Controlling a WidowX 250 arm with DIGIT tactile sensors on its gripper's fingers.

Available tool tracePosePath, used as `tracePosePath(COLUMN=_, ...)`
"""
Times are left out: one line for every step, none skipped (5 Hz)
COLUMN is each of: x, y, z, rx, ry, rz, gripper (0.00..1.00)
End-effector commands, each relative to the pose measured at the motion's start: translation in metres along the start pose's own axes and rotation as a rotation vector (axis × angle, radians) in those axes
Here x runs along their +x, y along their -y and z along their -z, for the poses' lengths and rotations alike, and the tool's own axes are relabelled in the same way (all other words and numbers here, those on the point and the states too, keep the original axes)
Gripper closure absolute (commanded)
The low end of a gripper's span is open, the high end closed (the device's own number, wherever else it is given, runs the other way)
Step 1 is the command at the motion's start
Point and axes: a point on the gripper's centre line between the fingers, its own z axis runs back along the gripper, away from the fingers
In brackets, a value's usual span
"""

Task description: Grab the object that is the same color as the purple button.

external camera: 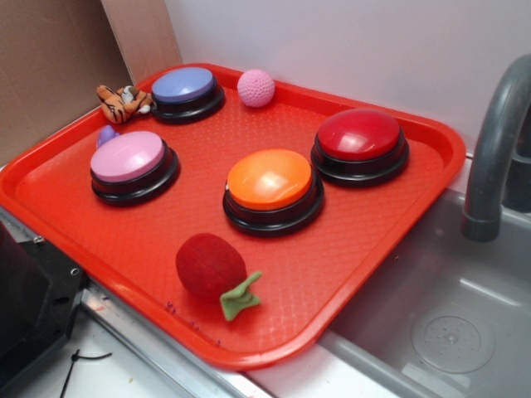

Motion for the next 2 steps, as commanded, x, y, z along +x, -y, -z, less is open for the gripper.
tracePosePath(x=0.000, y=0.000, z=0.000, rx=0.000, ry=0.000, rz=0.000, gripper=0.00)
tracePosePath(x=0.004, y=-0.011, z=0.005, rx=-0.003, ry=0.033, rz=-0.137, gripper=0.00)
